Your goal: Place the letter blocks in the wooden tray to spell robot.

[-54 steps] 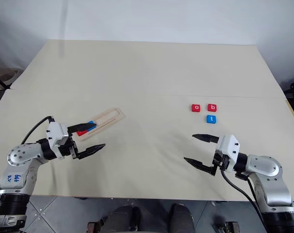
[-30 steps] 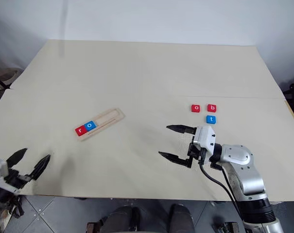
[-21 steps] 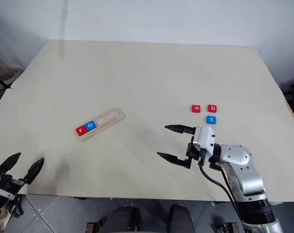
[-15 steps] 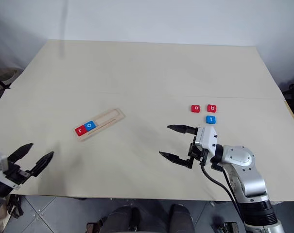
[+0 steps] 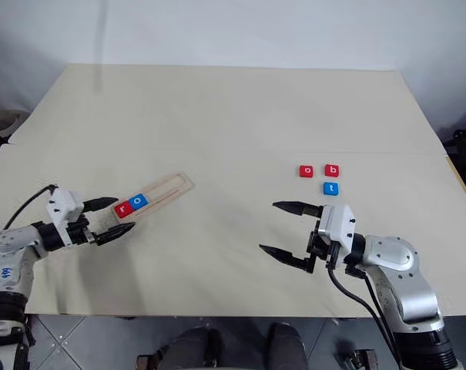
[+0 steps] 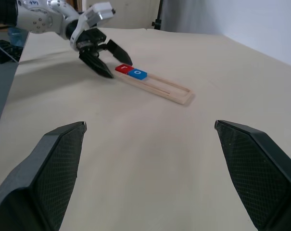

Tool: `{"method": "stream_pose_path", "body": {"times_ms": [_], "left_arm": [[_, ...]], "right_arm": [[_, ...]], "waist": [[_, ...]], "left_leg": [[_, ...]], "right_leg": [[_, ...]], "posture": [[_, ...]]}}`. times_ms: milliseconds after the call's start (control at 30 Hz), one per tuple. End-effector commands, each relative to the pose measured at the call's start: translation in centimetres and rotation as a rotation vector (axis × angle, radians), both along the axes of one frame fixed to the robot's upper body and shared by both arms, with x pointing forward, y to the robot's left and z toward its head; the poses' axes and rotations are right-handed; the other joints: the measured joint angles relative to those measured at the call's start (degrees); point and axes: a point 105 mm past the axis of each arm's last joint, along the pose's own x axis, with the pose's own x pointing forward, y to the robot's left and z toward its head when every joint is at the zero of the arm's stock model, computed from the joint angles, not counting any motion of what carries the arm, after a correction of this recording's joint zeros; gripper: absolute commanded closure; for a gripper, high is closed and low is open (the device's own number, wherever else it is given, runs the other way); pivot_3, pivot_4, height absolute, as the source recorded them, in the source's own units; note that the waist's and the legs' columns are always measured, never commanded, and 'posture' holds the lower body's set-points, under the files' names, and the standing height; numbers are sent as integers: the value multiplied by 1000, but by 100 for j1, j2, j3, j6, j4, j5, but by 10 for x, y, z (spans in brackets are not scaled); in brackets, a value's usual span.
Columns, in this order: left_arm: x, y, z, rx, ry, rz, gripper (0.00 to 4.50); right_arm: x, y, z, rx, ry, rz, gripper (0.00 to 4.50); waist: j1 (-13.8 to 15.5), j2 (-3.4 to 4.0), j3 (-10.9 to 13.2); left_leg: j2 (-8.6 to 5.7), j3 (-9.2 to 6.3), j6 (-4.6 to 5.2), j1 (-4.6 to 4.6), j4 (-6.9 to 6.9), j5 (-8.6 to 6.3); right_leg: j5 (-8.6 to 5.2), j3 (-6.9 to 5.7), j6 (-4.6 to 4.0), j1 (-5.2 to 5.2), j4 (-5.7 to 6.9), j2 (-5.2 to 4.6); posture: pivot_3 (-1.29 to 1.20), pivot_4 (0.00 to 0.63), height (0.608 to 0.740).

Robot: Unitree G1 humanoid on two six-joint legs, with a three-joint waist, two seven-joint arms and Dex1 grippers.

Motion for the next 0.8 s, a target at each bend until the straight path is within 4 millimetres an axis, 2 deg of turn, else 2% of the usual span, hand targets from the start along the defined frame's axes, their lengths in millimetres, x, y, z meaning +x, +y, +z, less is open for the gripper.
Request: {"method": "stream_pose_path", "body": {"times_ms": [33,300,333,433,500,667,800], "left_arm": [[1,3,-9,31,34,-4,0],[4,-5,-18,32,101,-62,0],[5,-6,-17,34,96,-70,403],[6,-10,-16,33,91,-88,1103],[8,-16,-12,24,69,-111,1108],[11,-46,5,27,-22,-243,1108],[15,-82,15,51,-66,-377,1108]], "right_arm": [[-6,0,13,12,-47,-8,17],[-6,1,14,19,-51,-32,17],[-6,2,14,19,-53,-34,0],[-5,2,14,20,-54,-37,0],[-5,0,13,15,-51,-44,0],[-7,-14,10,-11,-41,-90,0],[-12,-30,6,-36,-18,-143,0]], "waist": [[3,-3,-2],[23,-3,-2],[26,-3,-3],[26,-2,-3],[30,-2,-3],[101,-3,-2],[153,-4,-2]], "left_leg": [[0,0,0,0,1,0],[0,-3,0,1,6,0],[-1,-3,0,1,7,0],[-1,-4,0,0,9,0],[-1,-4,1,0,10,0],[-2,-6,4,-8,25,-2],[-1,-3,6,-13,34,-4]], "right_leg": [[0,1,0,0,0,0],[0,1,0,3,4,-1],[0,1,0,3,5,-1],[0,1,0,3,6,-1],[0,1,0,3,7,-1],[0,-1,1,4,7,-2],[1,-2,1,4,6,-2]], "posture": [[0,150,740],[0,150,740],[0,150,740],[0,150,740],[0,150,740],[0,150,740],[0,150,740]]}}
